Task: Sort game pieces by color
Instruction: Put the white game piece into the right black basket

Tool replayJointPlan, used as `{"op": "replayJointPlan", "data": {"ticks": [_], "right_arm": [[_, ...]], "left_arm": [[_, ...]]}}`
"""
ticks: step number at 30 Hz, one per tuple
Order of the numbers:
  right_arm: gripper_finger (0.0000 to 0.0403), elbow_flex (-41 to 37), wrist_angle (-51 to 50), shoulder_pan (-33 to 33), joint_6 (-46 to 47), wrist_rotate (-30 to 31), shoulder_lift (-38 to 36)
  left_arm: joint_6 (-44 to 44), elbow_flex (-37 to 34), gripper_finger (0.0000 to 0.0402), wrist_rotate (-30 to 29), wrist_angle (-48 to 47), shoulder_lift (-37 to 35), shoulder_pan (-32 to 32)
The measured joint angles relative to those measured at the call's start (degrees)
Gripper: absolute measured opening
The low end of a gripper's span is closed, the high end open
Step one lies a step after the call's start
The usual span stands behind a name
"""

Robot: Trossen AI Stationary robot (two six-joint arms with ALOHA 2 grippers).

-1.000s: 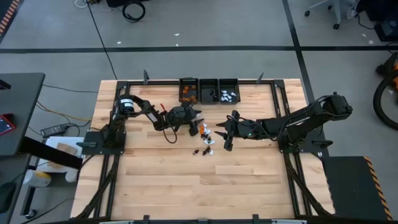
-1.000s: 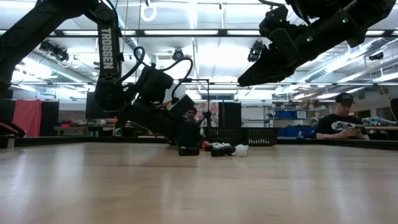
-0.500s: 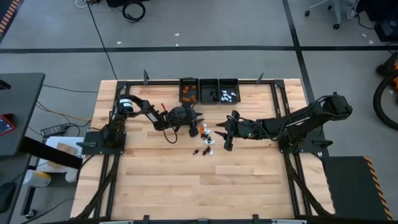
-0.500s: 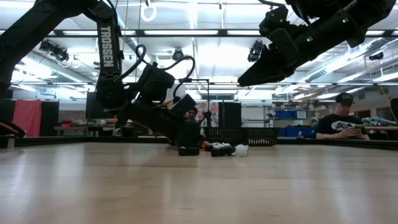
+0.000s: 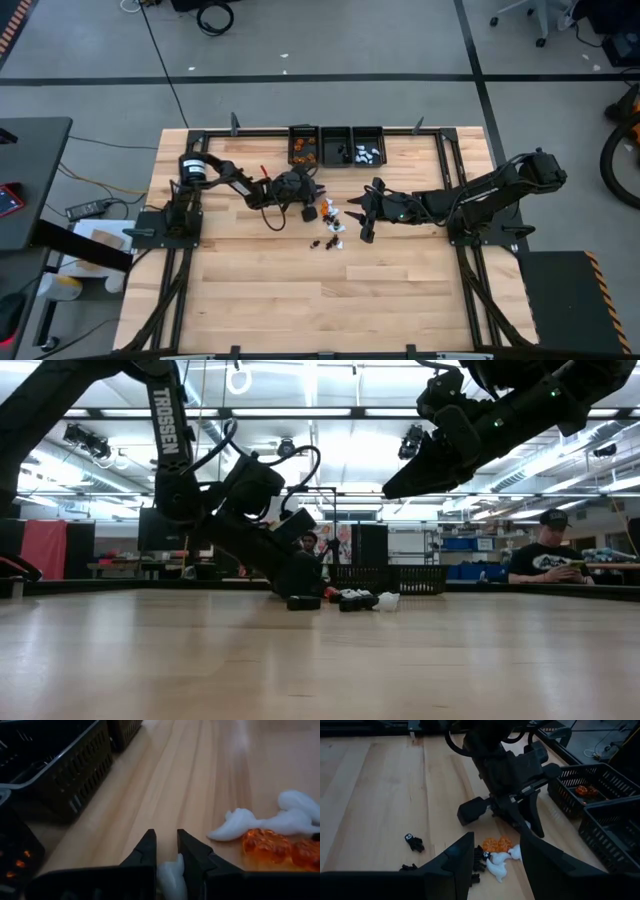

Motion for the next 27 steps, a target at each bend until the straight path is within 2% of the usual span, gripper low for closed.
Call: {"op": "replayJointPlan", "data": {"ticks": [11, 20, 27], "right_arm": [[0.0165, 0.0, 0.07, 0.33, 0.78, 0.4, -0.02], [0.0165, 0.0, -0.54, 0.33, 1.05, 3.72, -0.04], [0.0165, 0.02, -9.39, 0.33, 8.98, 10.54, -5.24]], "left_arm": [[-0.26, -0.24, 0.004, 0.53, -10.1, -5.94, -1.87], [-0.69, 2.12, 0.004, 7.68, -10.18, -8.92, -1.79], [0.19, 9.14, 0.004, 13.59, -14.35, -8.57, -0.66]]}}
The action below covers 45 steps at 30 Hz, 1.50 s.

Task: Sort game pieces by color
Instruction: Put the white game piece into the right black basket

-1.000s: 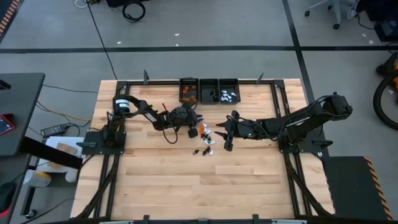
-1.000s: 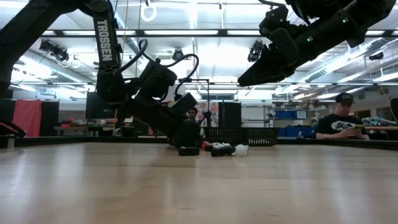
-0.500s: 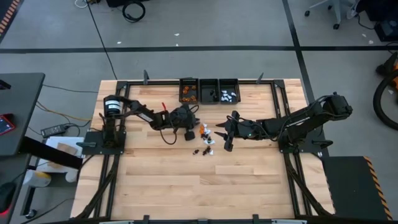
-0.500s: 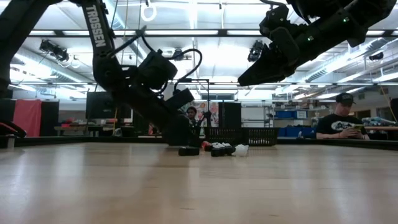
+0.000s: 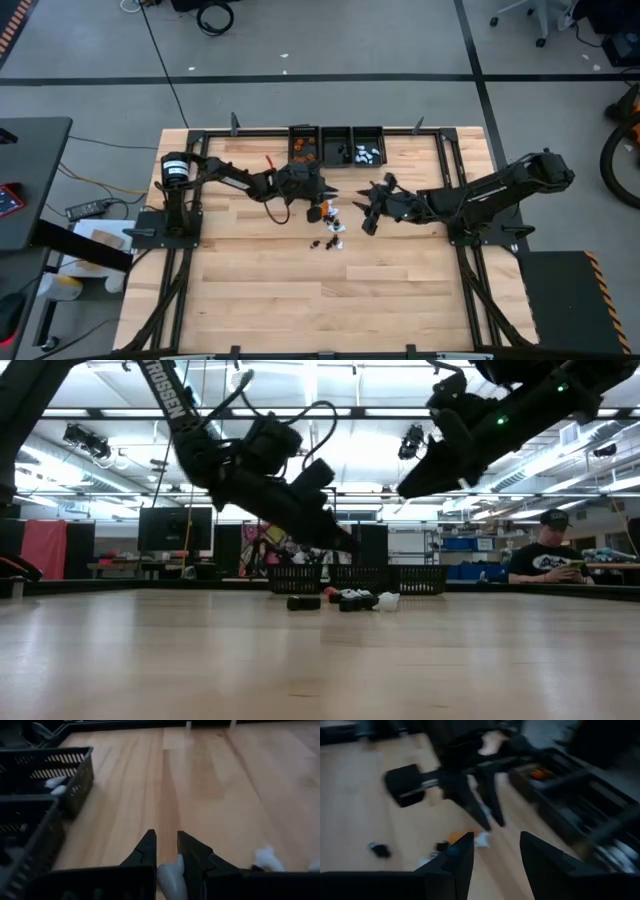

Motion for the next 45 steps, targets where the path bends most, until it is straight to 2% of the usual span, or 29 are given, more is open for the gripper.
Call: {"op": "replayJointPlan", "data": {"ticks": [4, 10, 21, 34, 40, 45], "right_arm": [[0.0165, 0.0, -9.15, 0.0, 7.79, 5.03, -5.34], [0.0165, 0.0, -18.9, 0.81, 15.81, 10.17, -10.23], [0.0165, 0.0, -18.45, 4.93, 15.74, 18.29, -10.95], [0.0165, 0.0, -17.03, 5.16, 14.54, 18.71, -10.84], [0.0165, 0.0, -16.9, 5.28, 14.59, 18.86, -10.84], [0.0165, -0.01, -16.86, 5.9, 14.39, 19.81, -10.84]], "left_arm": [[2.62, 5.61, 0.004, 0.07, -5.1, 1.2, 0.52], [5.05, 15.26, 0.004, 0.2, -7.21, 6.13, 1.96], [2.49, 30.89, 0.004, 0.12, -7.14, 17.8, 4.72], [-1.35, 44.32, 0.004, -3.33, -11.35, 25.8, 6.0], [-4.74, 48.24, 0.004, -4.33, -13.12, 29.05, 7.43], [-5.2, 48.33, 0.0041, -5.44, -14.19, 29.39, 7.46]]}}
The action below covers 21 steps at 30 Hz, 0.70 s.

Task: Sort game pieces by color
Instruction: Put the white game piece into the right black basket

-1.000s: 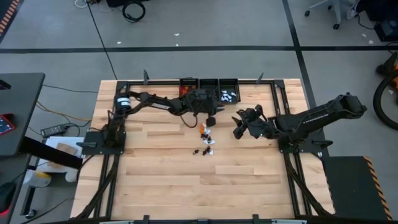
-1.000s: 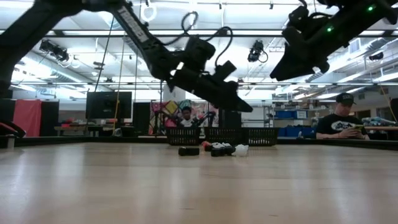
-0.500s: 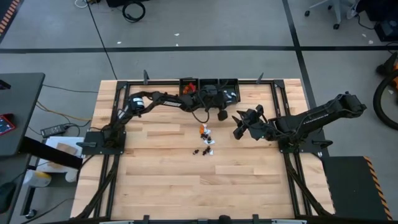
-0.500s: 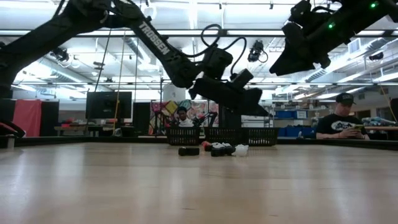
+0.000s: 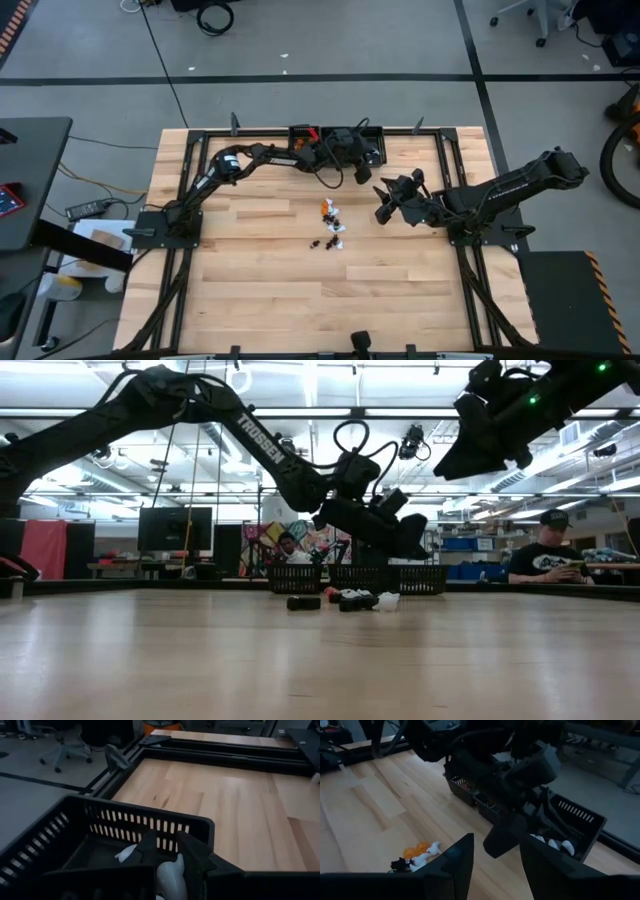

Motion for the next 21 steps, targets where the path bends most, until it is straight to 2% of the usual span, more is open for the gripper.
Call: {"op": "replayJointPlan", "data": {"ticks": [21], "right_arm": [[0.0165, 0.01, 0.52, 0.0, -0.26, 0.74, 0.0]], "left_arm": [[-0.55, 0.0, 0.0041, -0.87, -1.54, 0.0, 0.81]]}}
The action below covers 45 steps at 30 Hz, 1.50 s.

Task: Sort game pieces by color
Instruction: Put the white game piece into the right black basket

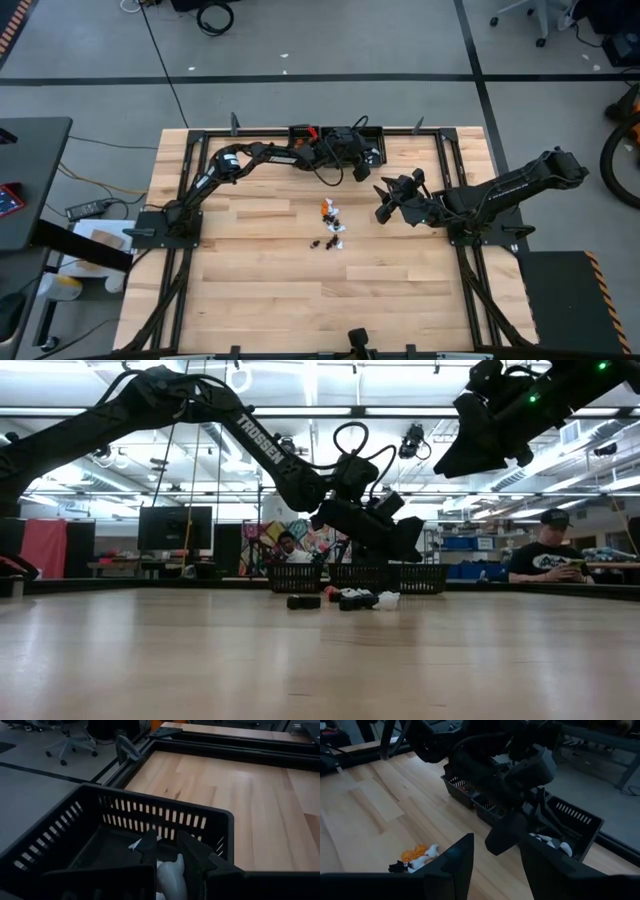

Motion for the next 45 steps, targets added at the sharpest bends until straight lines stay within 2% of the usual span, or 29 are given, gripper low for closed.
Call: {"op": "replayJointPlan", "data": {"ticks": [14, 25, 32, 35, 38, 41, 45], "right_arm": [[0.0165, 0.0, 0.59, 0.0, -0.33, -0.58, 0.0], [0.0165, 0.0, 0.57, 0.0, -1.09, -0.64, 0.0], [0.0165, -0.01, 0.55, 0.02, -1.56, -0.4, 0.01], [0.0165, 0.0, 0.6, 1.02, -3.01, 1.9, 0.01], [0.0165, 0.0, 3.18, 3.75, -7.69, 4.57, -0.14], [0.0165, 0.0, 8.48, 7.63, -17.75, 4.74, -0.17], [0.0165, 0.0, 13.22, 12.05, -25.03, 4.12, -0.17]], "left_arm": [[2.92, 0.0, 0.0044, 0.03, 1.48, 0.0, -0.6], [3.37, 0.0, 0.0124, 0.02, 3.08, 0.0, -1.03], [2.66, 0.0, 0.013, 0.02, 2.79, -0.01, -1.71], [4.52, -0.02, 0.013, 0.02, 0.72, -0.61, -2.78], [7.44, -0.02, 0.013, 0.13, -0.27, -2.36, -4.09], [9.64, -2.04, 0.013, 2.9, 1.41, -5.41, -4.87], [11.08, -9.65, 0.013, 5.93, 4.92, -10.75, -5.09]]}}
